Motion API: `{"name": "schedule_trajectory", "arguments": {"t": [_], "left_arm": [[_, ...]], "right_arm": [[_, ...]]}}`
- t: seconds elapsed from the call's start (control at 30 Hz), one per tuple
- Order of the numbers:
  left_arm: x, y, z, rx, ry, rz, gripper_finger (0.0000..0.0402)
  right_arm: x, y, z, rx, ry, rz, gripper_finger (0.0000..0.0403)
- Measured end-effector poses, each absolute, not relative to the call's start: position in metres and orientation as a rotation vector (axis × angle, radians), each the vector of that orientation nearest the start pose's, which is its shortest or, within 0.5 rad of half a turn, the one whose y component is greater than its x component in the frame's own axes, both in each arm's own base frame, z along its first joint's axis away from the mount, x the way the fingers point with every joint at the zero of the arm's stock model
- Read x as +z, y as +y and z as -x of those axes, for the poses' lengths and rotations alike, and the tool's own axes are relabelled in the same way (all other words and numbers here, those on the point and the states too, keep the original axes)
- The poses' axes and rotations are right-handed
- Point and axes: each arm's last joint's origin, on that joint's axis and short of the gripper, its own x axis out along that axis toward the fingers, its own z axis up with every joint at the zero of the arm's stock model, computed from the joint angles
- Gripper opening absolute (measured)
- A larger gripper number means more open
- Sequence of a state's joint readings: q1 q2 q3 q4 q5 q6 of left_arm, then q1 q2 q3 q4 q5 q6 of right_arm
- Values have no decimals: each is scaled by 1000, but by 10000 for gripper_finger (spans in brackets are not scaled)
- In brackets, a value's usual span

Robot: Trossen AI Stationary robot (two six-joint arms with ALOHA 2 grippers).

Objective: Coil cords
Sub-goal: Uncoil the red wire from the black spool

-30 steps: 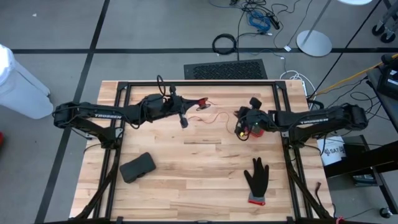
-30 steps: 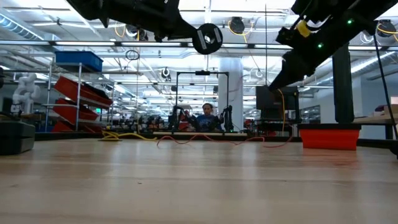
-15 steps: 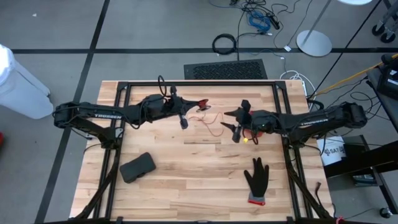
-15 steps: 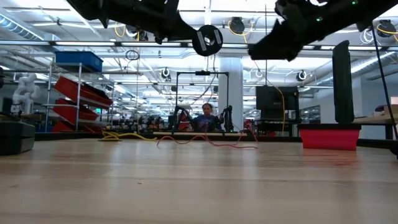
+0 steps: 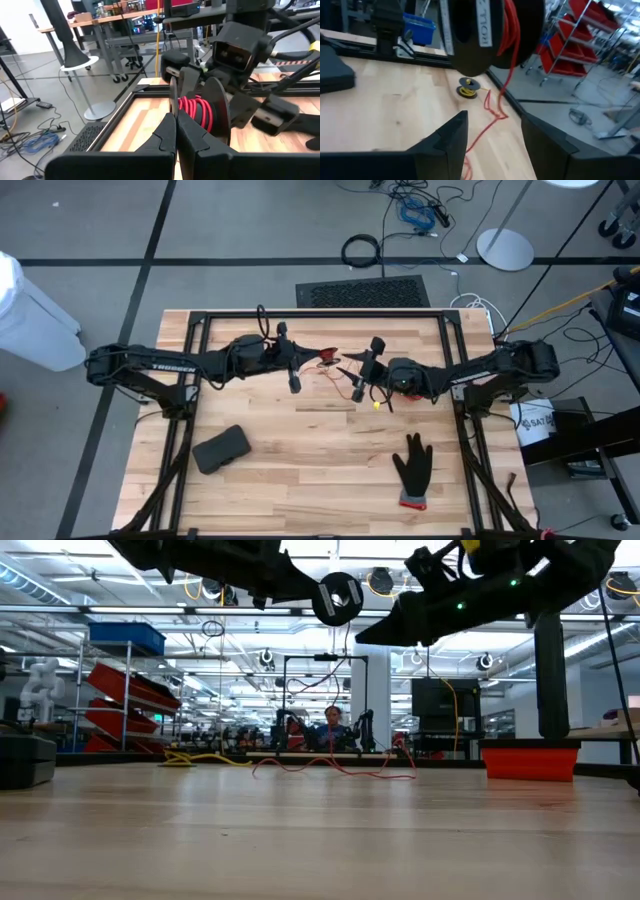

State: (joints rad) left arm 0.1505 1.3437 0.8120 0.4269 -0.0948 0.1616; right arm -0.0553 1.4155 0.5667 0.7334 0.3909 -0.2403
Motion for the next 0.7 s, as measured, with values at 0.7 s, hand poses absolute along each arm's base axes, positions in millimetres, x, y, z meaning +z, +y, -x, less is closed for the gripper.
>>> {"name": "schedule_trajectory", "arguments": {"t": [0.7], "left_arm": [[279,46,-295,211,112,-133,0]], "right_arm": [[211,-40,-295,-360,55,247,88]]}}
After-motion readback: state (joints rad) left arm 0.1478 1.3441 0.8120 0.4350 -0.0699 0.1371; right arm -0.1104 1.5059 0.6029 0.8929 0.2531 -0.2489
